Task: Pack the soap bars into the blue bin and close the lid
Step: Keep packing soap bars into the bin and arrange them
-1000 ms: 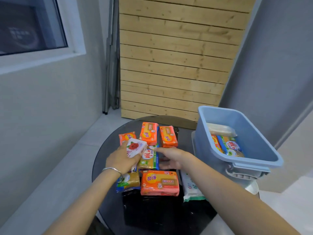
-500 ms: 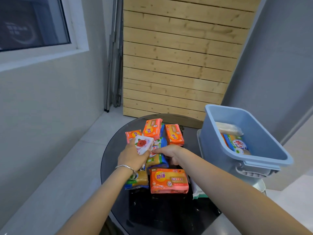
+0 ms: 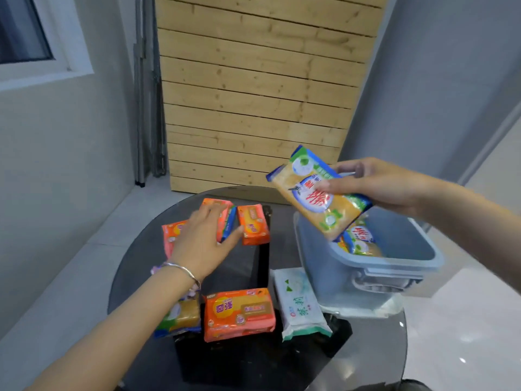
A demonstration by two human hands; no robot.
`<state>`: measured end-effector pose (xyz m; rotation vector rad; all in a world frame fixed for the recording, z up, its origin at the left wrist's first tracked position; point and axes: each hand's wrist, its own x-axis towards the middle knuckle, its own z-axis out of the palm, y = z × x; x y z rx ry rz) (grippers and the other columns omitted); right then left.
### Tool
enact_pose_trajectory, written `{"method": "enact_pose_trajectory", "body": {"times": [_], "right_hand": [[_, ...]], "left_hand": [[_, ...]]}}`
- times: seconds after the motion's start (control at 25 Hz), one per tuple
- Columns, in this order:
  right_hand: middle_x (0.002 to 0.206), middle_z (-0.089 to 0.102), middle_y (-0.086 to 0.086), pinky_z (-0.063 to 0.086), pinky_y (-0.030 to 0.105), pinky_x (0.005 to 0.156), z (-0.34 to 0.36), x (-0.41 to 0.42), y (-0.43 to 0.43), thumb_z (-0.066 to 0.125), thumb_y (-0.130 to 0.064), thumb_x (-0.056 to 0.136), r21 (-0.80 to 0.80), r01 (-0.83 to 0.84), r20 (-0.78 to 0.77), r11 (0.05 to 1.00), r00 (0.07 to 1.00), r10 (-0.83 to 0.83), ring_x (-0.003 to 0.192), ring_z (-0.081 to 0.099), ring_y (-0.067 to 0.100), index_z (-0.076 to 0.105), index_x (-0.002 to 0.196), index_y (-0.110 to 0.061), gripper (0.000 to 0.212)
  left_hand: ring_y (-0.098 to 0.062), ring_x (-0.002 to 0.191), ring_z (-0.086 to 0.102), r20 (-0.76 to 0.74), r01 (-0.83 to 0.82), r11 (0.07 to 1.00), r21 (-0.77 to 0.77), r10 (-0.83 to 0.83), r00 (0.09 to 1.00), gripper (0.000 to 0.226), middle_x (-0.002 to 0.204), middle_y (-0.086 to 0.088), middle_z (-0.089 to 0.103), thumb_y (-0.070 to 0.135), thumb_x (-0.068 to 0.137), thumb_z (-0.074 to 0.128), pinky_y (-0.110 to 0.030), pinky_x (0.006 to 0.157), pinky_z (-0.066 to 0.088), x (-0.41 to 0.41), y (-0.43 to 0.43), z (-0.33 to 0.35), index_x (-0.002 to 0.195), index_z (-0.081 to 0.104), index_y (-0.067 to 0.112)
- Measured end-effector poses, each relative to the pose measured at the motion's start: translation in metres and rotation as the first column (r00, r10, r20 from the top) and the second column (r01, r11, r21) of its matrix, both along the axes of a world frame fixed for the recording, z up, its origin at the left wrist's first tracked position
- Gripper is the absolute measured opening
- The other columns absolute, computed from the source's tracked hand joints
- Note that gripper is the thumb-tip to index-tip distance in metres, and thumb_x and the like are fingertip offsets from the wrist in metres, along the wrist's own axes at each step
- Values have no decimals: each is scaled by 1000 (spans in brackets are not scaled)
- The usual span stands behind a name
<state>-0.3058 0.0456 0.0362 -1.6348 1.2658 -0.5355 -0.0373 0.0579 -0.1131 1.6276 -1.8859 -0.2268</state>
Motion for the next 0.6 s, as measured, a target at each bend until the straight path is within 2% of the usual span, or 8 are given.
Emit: {"method": "enact_pose_trajectory", "body": {"times": [0.08,0.16,0.24,0.28,0.36,0.4,0.52,0.6], "right_hand": [[94,78,8,61,28,67,7,-31,-3,82,-45,51,-83,16,39,996,999,-13,76,74,18,74,97,-25,51],[94,78,6,59,25,62,5,-62,-8,80,-43,55,-139,46,78,989,996,-36,76,75,17,75,94,-30,41],[95,78,6,58,22,59,-3,-89,-14,79,-41,59,-163,61,87,985,995,-47,78,75,18,74,96,-30,39],[95,78,5,58,22,59,-8,-100,-17,78,-40,59,-171,64,76,983,996,-52,79,75,18,73,97,-29,39],[95,78,3,58,23,59,-21,-123,-25,79,-37,59,-179,62,40,982,998,-56,80,75,18,73,97,-30,40],[95,78,2,58,24,60,-28,-132,-28,79,-35,59,-175,54,29,983,998,-50,81,75,18,72,98,-30,40],[100,77,3,60,29,67,-42,-154,-38,81,-34,61,-135,-9,3,991,1000,9,87,75,21,69,104,-27,46],[101,77,2,60,29,70,-46,-161,-44,83,-37,61,-127,-72,-13,989,997,71,90,74,22,68,107,-27,49]], "left_hand": [[-12,122,45,-126,178,977,-121,-193,973,46,130,2,51,44,89,49,-19,95,32,-32,-10,28,129,48,22],[-3,117,47,-163,364,921,-134,-383,909,38,124,8,56,43,90,48,-14,92,36,-69,-23,50,123,54,24],[-1,109,54,-198,519,852,-65,-521,830,35,115,9,63,46,89,47,-16,92,42,-100,-41,62,112,61,25],[-6,103,59,-196,573,820,-8,-563,803,35,108,7,68,50,87,46,-25,93,45,-112,-51,66,104,65,25],[-12,94,64,-171,646,756,108,-626,761,37,95,6,71,59,83,48,-40,90,47,-130,-74,66,88,69,29],[-9,95,64,-153,664,732,153,-646,748,36,95,10,71,63,79,50,-41,90,48,-134,-84,64,85,69,34],[-9,107,61,-106,684,693,229,-681,725,42,105,18,69,71,70,52,-39,96,46,-144,-112,59,95,69,41],[-9,104,64,-120,718,638,280,-719,685,41,103,18,71,69,68,52,-37,96,48,-155,-125,62,93,69,41]]}}
